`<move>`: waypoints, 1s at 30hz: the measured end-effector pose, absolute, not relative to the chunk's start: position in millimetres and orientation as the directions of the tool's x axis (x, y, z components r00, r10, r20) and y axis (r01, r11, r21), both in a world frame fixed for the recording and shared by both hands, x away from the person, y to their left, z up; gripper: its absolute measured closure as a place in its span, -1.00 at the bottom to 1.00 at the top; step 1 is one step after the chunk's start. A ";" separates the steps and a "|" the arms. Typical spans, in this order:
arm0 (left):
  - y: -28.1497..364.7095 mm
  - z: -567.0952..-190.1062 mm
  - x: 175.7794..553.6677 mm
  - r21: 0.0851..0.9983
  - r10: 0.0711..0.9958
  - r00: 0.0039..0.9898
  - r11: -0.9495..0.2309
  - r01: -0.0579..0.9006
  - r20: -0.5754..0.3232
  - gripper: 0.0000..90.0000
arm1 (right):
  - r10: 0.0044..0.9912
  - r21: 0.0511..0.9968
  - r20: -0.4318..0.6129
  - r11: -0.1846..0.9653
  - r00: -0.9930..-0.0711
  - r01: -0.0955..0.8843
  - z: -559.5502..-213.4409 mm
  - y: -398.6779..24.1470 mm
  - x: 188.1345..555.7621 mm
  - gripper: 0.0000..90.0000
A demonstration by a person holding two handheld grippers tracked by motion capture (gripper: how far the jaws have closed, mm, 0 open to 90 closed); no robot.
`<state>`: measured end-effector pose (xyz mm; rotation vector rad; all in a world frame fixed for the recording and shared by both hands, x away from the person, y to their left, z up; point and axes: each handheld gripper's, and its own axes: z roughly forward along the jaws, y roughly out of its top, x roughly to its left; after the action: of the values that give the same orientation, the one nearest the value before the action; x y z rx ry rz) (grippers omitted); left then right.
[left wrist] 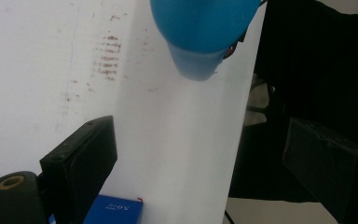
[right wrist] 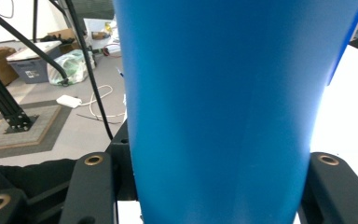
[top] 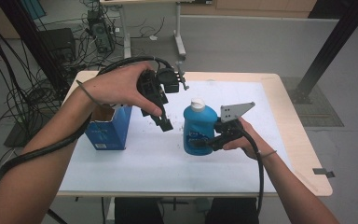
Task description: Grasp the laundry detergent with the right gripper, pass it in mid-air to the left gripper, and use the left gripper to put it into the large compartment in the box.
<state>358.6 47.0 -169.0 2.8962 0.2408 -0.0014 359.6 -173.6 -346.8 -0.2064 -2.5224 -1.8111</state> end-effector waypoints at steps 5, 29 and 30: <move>39.3 -168.8 357.4 0.220 0.144 0.990 -0.965 0.143 -0.015 -0.78 | 0.075 0.943 0.095 0.313 -0.993 0.114 -344.6 -172.2 357.9 -0.04; 13.5 -173.5 352.0 0.195 0.087 0.996 -0.977 0.088 -0.011 -0.78 | 0.019 0.947 0.081 0.312 -0.996 0.083 -336.4 -158.4 353.6 -0.04; 12.0 -174.6 351.8 0.195 0.088 0.996 -0.977 0.088 -0.009 -0.78 | 0.016 0.946 0.079 0.313 -0.997 0.080 -336.2 -156.9 353.3 -0.04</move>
<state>351.8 12.0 -174.6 2.9427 0.1311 -0.0011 353.3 -156.9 -336.2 -0.0914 -2.5007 -1.8074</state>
